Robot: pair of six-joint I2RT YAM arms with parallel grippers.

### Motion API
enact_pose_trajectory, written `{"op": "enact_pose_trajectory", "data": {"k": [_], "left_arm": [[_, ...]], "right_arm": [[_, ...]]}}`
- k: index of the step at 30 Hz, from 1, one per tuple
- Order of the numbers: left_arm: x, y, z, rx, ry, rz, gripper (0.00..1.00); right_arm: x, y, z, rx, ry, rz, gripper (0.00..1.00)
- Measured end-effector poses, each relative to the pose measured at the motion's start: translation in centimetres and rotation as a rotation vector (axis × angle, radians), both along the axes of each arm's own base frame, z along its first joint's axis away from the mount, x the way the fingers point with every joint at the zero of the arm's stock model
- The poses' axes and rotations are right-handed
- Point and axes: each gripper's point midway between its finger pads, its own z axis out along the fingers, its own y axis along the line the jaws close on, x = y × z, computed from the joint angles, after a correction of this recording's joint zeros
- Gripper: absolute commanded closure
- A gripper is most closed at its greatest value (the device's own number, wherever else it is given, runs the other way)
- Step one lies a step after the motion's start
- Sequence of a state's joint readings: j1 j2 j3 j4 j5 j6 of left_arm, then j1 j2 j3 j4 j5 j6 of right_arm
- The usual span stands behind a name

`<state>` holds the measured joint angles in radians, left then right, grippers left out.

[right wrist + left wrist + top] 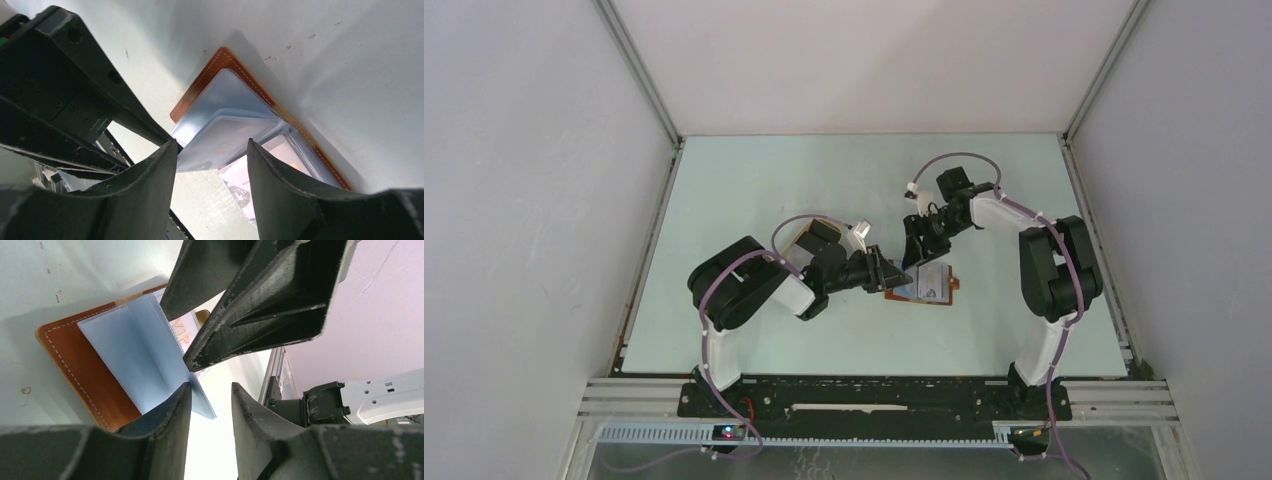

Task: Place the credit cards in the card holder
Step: Turn over the card slot in the card holder.

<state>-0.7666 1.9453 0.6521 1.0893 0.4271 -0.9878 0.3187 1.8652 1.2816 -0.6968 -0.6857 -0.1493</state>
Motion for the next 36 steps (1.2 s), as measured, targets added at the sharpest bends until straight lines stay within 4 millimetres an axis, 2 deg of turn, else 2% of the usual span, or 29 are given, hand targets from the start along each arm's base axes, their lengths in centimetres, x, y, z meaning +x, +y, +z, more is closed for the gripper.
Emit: {"op": "enact_pose_trajectory", "data": {"k": [13, 28, 36], "left_arm": [[0.0, 0.0, 0.0, 0.000, 0.000, 0.000, 0.59], [0.1, 0.6, -0.3, 0.024, 0.007, 0.015, 0.59], [-0.5, 1.2, 1.6, 0.008, -0.024, 0.022, 0.61]], "right_arm": [[0.3, -0.7, -0.9, -0.055, -0.006, -0.014, 0.45], [0.5, -1.4, -0.9, -0.057, 0.001, -0.033, 0.45], [0.5, -1.6, -0.9, -0.053, 0.010, -0.040, 0.46]]}}
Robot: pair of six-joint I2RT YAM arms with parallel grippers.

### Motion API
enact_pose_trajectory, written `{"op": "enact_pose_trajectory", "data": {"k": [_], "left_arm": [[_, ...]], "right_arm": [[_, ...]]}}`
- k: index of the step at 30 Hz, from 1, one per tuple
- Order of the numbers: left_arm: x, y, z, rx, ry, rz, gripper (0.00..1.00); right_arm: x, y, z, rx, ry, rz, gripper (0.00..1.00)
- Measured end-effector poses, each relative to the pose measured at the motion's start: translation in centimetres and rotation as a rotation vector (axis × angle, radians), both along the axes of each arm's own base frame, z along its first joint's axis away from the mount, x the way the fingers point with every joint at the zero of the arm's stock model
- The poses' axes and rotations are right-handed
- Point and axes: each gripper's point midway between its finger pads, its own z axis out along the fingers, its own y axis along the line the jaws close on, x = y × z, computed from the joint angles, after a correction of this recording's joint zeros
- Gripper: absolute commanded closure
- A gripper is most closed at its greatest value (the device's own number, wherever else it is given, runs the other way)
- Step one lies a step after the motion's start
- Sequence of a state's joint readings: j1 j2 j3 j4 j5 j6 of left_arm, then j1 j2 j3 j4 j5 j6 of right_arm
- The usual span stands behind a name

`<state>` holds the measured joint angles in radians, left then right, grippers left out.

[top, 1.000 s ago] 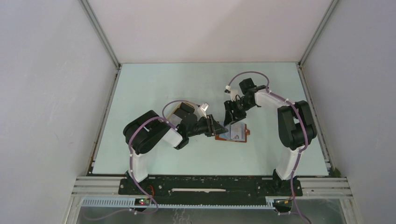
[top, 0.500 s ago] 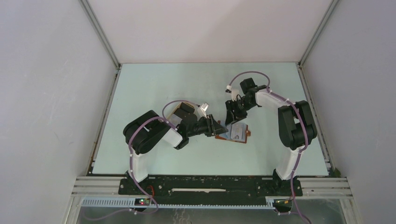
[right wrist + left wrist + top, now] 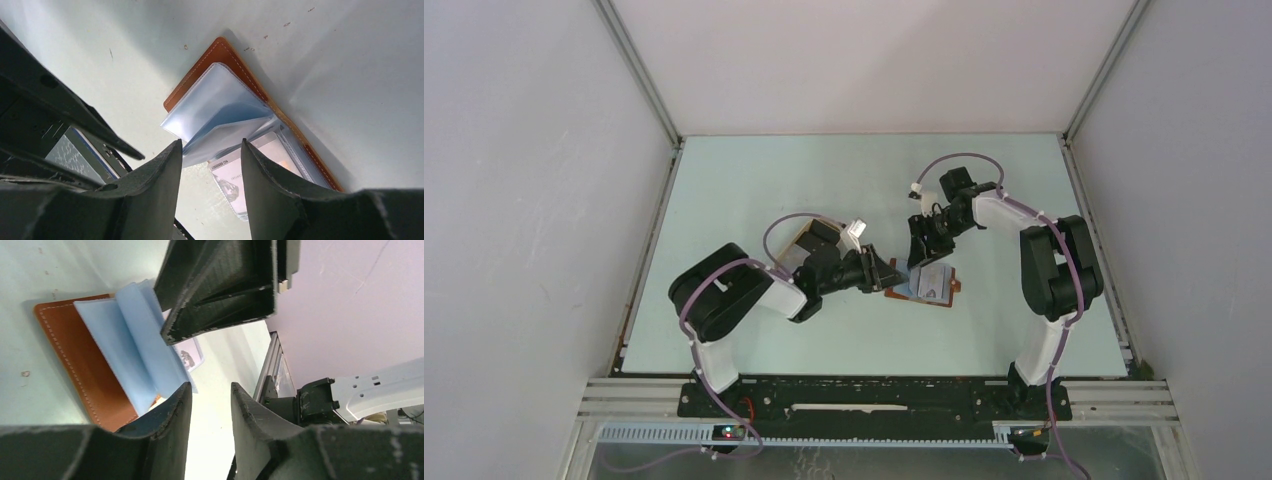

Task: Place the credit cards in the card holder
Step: Turn over the card slot in the card holder.

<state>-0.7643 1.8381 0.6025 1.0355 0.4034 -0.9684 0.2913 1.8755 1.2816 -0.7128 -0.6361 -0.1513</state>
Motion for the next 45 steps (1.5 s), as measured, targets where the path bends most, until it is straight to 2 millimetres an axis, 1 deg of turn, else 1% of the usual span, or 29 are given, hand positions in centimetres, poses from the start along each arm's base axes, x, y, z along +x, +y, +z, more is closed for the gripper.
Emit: {"op": "enact_pose_trajectory", "data": {"k": [5, 9, 13, 18, 24, 27, 45], "left_arm": [[-1.2, -0.7, 0.7, -0.010, -0.012, -0.025, 0.62], [-2.5, -1.5, 0.6, -0.007, -0.009, -0.057, 0.62], [-3.3, -1.7, 0.2, 0.003, -0.002, -0.063, 0.61], [-3.1, -1.7, -0.3, 0.015, 0.004, -0.049, 0.60], [-2.7, -1.7, -2.7, 0.070, 0.049, -0.031, 0.59], [-2.5, -1.9, -3.5, 0.089, 0.065, -0.027, 0.59], [-2.4, -2.1, -3.3, 0.075, 0.101, -0.018, 0.59]], "right_arm": [[0.0, 0.0, 0.0, 0.000, 0.001, -0.001, 0.46], [0.0, 0.0, 0.0, 0.000, 0.001, -0.001, 0.46], [0.0, 0.0, 0.0, 0.001, 0.001, -0.001, 0.45], [0.0, 0.0, 0.0, 0.001, 0.001, -0.001, 0.45], [0.0, 0.0, 0.0, 0.001, 0.002, -0.001, 0.45], [0.0, -0.1, 0.0, 0.001, 0.002, -0.002, 0.45], [0.0, -0.1, 0.0, 0.004, 0.003, -0.002, 0.45]]}}
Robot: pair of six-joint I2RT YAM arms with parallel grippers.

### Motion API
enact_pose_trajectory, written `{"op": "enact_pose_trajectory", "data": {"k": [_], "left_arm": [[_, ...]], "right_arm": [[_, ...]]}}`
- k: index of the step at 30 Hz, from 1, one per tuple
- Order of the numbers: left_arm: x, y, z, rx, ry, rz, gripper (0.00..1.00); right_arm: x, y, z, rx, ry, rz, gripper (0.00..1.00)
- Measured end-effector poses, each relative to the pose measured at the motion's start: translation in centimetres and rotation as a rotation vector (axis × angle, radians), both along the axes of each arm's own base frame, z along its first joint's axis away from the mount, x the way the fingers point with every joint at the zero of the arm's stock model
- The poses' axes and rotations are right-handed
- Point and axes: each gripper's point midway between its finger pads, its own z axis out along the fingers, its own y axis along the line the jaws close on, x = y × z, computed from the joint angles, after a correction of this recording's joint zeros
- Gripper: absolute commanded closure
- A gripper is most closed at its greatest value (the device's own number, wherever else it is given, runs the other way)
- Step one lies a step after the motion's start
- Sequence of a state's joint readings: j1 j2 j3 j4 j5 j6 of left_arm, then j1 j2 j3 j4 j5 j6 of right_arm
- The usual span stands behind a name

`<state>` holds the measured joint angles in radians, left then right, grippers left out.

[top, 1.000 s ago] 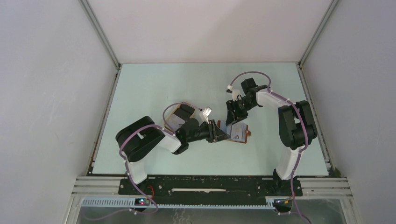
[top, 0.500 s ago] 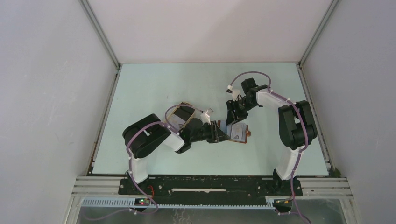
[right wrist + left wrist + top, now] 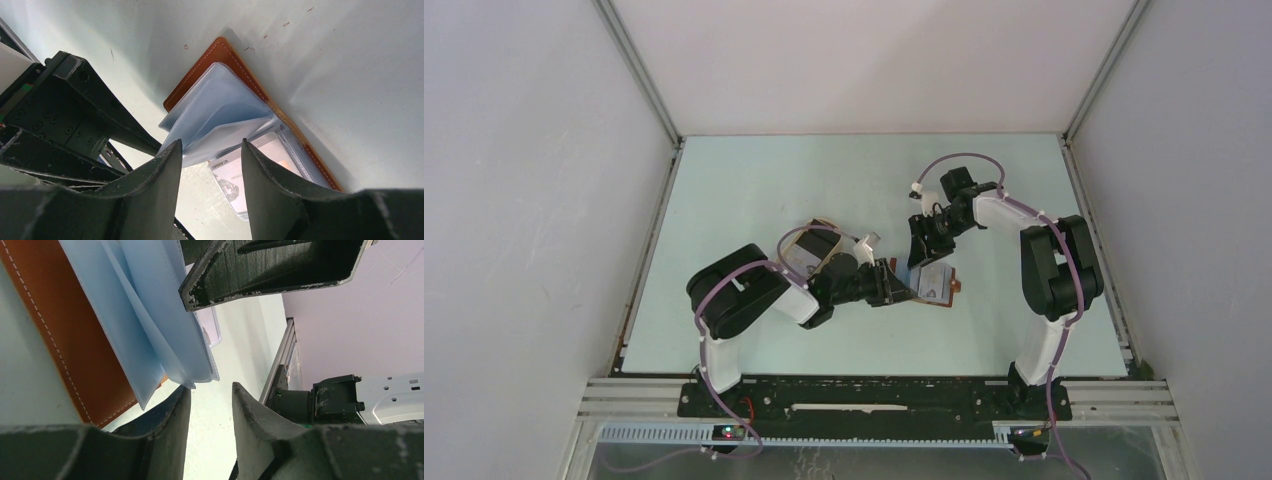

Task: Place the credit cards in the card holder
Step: Turn over the card slot in the card holder.

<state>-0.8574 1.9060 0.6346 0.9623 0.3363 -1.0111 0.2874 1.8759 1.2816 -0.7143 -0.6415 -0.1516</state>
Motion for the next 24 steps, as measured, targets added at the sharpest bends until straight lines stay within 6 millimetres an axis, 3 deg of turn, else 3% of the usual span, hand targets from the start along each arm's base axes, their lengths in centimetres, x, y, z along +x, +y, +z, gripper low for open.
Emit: {"op": "enact_pose_trajectory", "data": {"k": [18, 24], "left_arm": [[-0.76, -0.37, -0.01, -0.005, 0.038, -0.014, 0.59], [-0.06, -0.93, 0.08, -0.002, 0.039, 0.001, 0.59]], "right_arm": [[-0.02, 0.04, 0.03, 0.003, 0.001, 0.001, 0.45], [-0.01, 0.02, 0.03, 0.003, 0.001, 0.000, 0.45]]}}
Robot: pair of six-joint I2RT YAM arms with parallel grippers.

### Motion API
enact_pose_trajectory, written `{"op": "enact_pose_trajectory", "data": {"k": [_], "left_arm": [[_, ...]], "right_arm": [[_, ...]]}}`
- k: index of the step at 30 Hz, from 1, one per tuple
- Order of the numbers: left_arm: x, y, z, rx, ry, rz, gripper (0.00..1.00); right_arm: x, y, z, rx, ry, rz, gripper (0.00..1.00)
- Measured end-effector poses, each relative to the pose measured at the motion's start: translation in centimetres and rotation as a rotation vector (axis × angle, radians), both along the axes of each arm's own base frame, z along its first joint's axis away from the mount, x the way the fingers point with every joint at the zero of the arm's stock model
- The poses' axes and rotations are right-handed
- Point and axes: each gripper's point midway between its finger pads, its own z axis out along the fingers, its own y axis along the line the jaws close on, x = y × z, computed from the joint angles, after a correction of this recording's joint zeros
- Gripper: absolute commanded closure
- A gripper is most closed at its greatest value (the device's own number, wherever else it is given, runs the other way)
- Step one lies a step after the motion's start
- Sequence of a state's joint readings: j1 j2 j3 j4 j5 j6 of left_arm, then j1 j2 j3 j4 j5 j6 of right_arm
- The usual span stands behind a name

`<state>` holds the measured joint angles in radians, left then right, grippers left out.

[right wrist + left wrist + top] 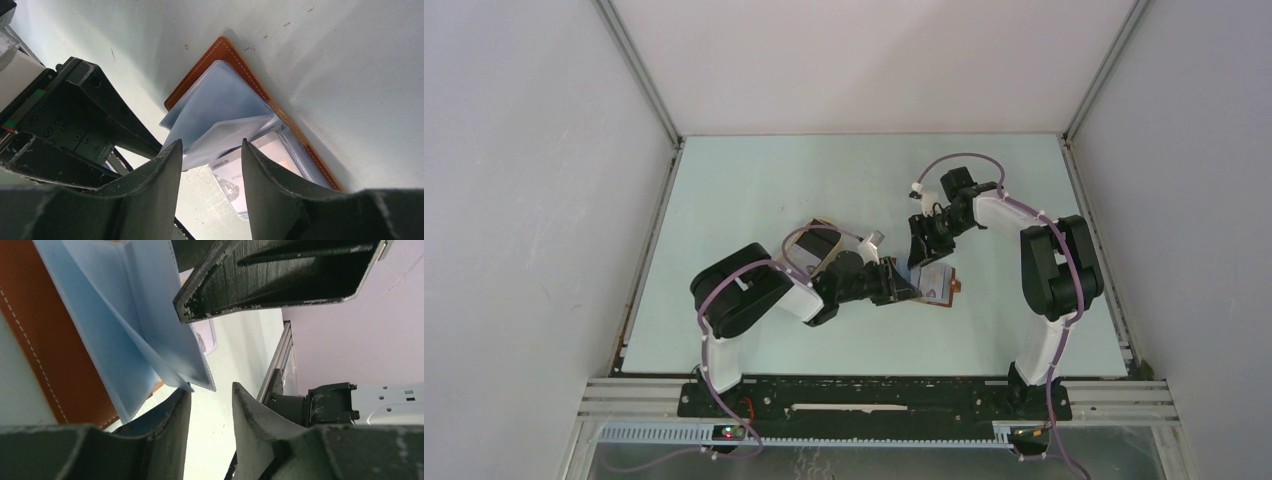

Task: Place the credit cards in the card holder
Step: Turn over the card slot in the card holder.

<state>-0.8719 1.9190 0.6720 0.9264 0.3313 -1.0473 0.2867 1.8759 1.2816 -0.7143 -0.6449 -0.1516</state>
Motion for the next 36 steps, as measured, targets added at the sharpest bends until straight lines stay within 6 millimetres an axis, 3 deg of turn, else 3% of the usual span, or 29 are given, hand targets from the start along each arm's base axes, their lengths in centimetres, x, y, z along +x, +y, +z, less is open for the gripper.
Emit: {"op": "enact_pose_trajectory", "data": {"k": [11, 23, 36], "left_arm": [[1.5, 0.4, -0.8, 0.030, 0.002, 0.065, 0.58], [1.8, 0.3, -1.0, 0.035, 0.000, 0.073, 0.58], [2.3, -0.6, -0.2, 0.025, -0.032, 0.045, 0.56]], "right_arm": [[0.1, -0.2, 0.0, 0.000, 0.000, -0.004, 0.44], [0.1, -0.2, 0.0, 0.002, 0.002, -0.005, 0.38], [0.4, -1.4, 1.4, 0.091, 0.028, -0.043, 0.32]]}}
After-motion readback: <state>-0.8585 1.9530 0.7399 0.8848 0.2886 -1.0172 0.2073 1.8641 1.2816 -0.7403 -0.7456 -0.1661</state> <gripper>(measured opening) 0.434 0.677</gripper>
